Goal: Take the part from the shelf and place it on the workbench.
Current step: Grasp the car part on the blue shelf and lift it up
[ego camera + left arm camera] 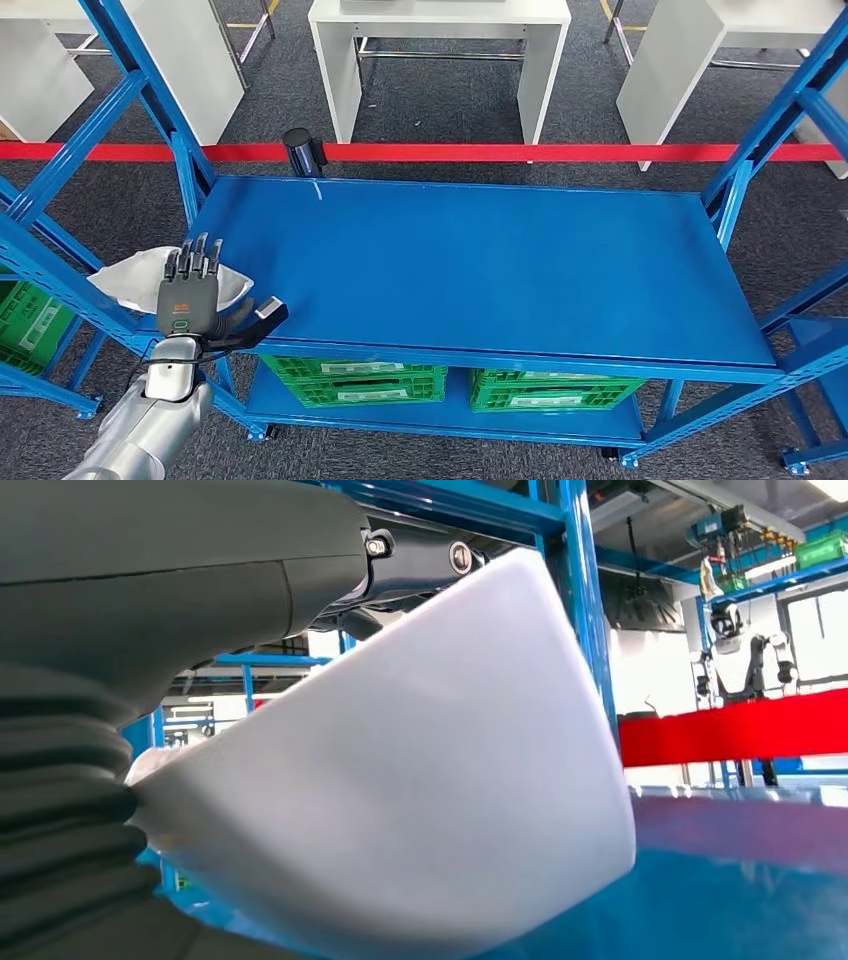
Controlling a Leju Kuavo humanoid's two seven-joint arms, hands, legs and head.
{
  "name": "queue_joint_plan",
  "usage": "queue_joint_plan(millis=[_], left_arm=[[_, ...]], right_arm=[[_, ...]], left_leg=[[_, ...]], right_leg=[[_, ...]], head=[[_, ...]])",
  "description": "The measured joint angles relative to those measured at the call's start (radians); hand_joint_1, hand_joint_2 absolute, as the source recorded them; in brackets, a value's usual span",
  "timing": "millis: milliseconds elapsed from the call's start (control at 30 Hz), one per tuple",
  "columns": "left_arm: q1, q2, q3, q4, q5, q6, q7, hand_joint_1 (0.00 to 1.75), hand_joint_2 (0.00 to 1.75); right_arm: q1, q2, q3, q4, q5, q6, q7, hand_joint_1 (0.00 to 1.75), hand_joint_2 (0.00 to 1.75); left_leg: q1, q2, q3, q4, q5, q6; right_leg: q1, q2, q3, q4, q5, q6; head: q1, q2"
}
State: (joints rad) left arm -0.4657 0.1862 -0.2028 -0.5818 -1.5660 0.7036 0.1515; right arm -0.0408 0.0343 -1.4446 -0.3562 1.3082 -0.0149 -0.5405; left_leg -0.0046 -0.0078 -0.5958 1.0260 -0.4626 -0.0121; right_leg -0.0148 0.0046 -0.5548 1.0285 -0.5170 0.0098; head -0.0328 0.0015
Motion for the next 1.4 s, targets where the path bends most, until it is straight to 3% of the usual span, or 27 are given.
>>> queue_joint_plan(millis=[667,767,900,1400], left_arm=[[-0.011,0.000,0.007,0.022,0.000,0.005,0.005,0.00,1.75],[-0.012,0.000,0.012,0.024,0.000,0.005,-0.004,0.17,1.75],[-0.009,-0.001,0.022,0.029,0.000,0.005,-0.016,1.75,1.75],[0.023,-0.003,0.066,0.036,-0.003,0.005,-0.028,1.75,1.75]], right_arm=[[0.000,0.000,0.000,0.011,0.001,0.000,0.004,0.00,0.00],[0.000,-0.001,0.000,0.012,0.001,0.000,0.004,0.00,0.00],[0.000,-0.003,0.000,0.012,0.001,0.000,0.003,0.00,0.00],[-0.004,-0.014,0.000,0.012,0.010,0.000,0.003,0.00,0.00]], left_leg=[[0.000,0.000,0.008,-0.001,0.000,0.001],[0.000,0.000,0.008,-0.001,0.000,0.001],[0.000,0.000,0.008,-0.001,0.000,0.001],[0.000,0.001,0.007,0.000,-0.001,0.001]], right_leg=[[0.000,0.000,0.008,0.000,-0.001,0.001],[0.000,0.000,0.008,0.000,-0.001,0.001],[0.000,0.000,0.008,0.000,-0.001,0.001],[0.000,0.001,0.006,0.000,-0.001,0.001]], head=[[0.000,0.000],[0.000,0.000],[0.000,0.000],[0.000,0.000]])
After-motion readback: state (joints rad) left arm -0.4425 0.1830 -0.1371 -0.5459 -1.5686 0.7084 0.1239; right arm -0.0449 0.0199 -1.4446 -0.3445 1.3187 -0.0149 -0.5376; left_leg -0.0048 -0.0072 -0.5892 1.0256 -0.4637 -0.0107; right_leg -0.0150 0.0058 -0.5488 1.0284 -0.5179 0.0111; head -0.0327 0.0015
